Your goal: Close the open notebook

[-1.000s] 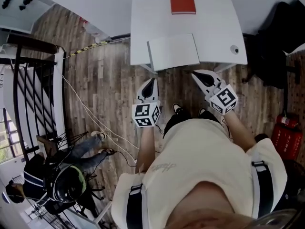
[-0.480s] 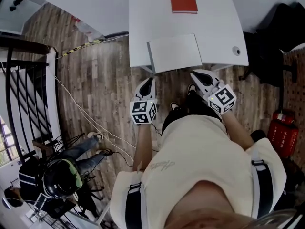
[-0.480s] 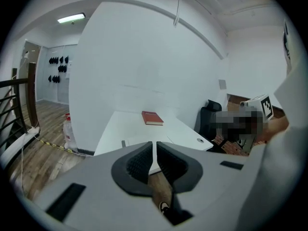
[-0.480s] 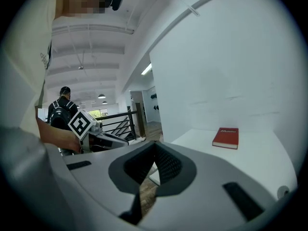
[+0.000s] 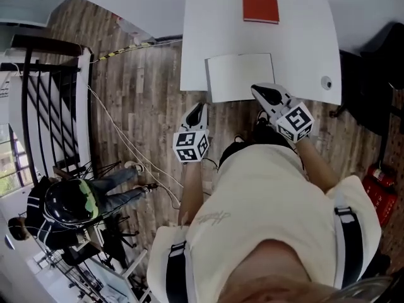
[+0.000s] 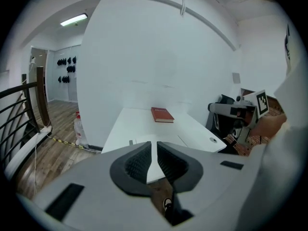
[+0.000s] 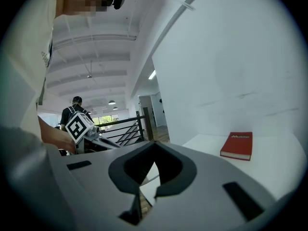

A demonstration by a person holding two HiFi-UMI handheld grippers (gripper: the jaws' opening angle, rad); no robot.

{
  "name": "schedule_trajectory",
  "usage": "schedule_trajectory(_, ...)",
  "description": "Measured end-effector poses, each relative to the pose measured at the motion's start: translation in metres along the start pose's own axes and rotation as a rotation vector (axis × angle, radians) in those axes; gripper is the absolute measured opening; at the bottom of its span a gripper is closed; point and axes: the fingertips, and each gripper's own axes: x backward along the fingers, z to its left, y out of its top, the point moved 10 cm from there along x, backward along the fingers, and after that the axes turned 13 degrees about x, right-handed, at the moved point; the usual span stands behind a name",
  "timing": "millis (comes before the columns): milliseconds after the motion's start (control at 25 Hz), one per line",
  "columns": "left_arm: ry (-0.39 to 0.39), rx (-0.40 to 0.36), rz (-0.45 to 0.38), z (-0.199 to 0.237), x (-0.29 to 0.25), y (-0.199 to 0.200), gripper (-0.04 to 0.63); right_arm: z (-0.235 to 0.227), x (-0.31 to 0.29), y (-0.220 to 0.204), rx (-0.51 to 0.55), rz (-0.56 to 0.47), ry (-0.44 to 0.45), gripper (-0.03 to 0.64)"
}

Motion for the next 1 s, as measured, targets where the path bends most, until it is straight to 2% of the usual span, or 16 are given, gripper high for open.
schedule_trajectory(200,0.051,0.032,0.012,0.003,-0.034,0.038,0.025,-0.057,-0.018,0.011,-0.015,0.004,0.025,0.008)
schedule_trajectory(440,0.096,0.041,0.027,-0.005,-0.049,0.043,0.025,-0.090,-0.010,0.002,0.005,0.019,0.055,0.008)
schedule_trajectory(720,0.099,0.058,0.078,-0.005,-0.064,0.037,0.025,-0.098,-0.003,-0.009,-0.025,0.042,0.039,0.008)
schedule_trajectory(1000,0.079,0.091,0.127,0.013,-0.073,0.021,0.035,-0.093,0.006,-0.018,-0.031,0.060,0.010,0.008)
